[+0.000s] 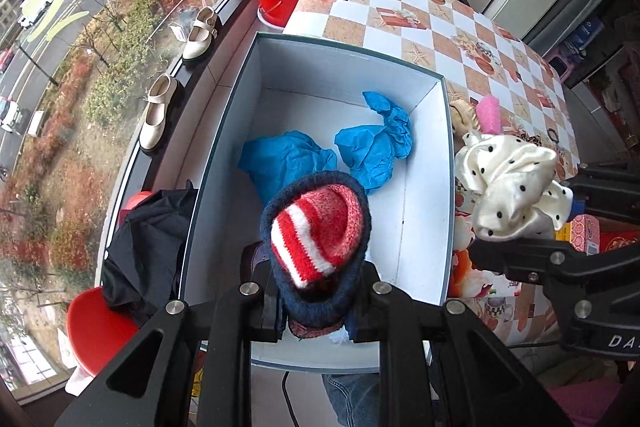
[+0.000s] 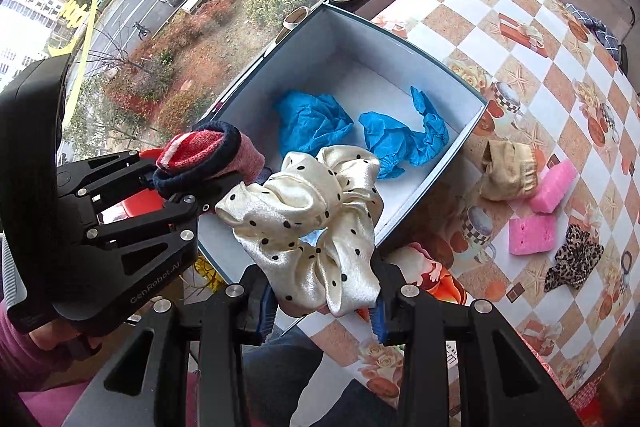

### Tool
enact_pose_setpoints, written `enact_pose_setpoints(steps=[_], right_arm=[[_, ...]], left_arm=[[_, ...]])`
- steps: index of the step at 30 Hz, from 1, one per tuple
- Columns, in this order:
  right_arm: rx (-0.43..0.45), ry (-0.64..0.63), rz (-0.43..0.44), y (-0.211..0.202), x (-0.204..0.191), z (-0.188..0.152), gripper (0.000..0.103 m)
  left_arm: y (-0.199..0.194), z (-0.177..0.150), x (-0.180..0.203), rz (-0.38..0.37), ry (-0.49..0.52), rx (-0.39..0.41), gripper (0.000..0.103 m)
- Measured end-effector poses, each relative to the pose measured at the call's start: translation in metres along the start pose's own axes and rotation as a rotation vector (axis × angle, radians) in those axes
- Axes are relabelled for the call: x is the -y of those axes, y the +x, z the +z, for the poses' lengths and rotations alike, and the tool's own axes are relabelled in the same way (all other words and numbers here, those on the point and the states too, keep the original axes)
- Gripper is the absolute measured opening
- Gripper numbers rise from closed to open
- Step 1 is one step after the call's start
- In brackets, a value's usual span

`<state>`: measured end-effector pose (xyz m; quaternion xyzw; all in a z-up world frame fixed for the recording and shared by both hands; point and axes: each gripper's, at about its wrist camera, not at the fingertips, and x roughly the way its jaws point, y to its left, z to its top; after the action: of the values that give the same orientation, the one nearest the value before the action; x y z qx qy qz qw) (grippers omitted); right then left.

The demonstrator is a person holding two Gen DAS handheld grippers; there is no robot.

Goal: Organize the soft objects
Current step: 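Lift and carry the hat and polka-dot scrunchie over the white box, then open both tools to drop the hat and scrunchie into the box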

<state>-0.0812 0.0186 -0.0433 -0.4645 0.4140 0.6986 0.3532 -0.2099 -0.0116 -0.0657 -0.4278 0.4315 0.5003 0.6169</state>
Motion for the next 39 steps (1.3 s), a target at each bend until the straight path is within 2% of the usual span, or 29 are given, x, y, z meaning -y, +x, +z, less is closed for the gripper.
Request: enact_pose_setpoints(steps=[5,14,30,31,33,34,35,36,38,39], right_arm=[[-0.02,-0.019,-0.007,0.006,-0.002,0.008,0.038],[-0.034,-0.03,-0.009,0.013,-0.003,0.012,0.038],[-0.042,-0.032,-0.014,0.019,-0.003,0.016,0.038],[-0.042,-0.032,-0.014,0.02,-0.002,0.017,0.038],[-0.041,-0.029,-0.01,0.021,-0.003,0.019,0.038],[-0.039,-0.026,-0.008,0.021,-0.002,0.019,0.043],[-0.032,-0.02,-0.007,0.02,-0.002,0.02,0.055],[-0.02,-0.012,-0.007,0.018,-0.001,0.021,0.064],[-0.001,0.012,-0.015,0.014,0.003,0.021,0.094],[0.001,0.027,-0.035,0.012,0.005,0.021,0.097]], left_arm=[[0.004,0.0,-0.001,0.034,-0.011,0.001,0.023],[0.014,-0.002,-0.007,0.036,-0.04,-0.027,0.023],[0.02,-0.001,-0.005,0.033,-0.031,-0.049,0.023],[0.02,-0.002,-0.005,0.035,-0.03,-0.047,0.024],[0.02,-0.003,-0.002,0.051,-0.017,-0.036,0.037],[0.02,-0.004,0.0,0.067,-0.003,-0.031,0.055],[0.019,-0.004,0.002,0.082,0.011,-0.026,0.073],[0.019,-0.005,0.004,0.091,0.024,-0.021,0.079],[0.018,-0.006,0.005,0.075,0.036,-0.015,0.081],[0.019,-0.005,0.005,0.059,0.033,-0.024,0.082]])
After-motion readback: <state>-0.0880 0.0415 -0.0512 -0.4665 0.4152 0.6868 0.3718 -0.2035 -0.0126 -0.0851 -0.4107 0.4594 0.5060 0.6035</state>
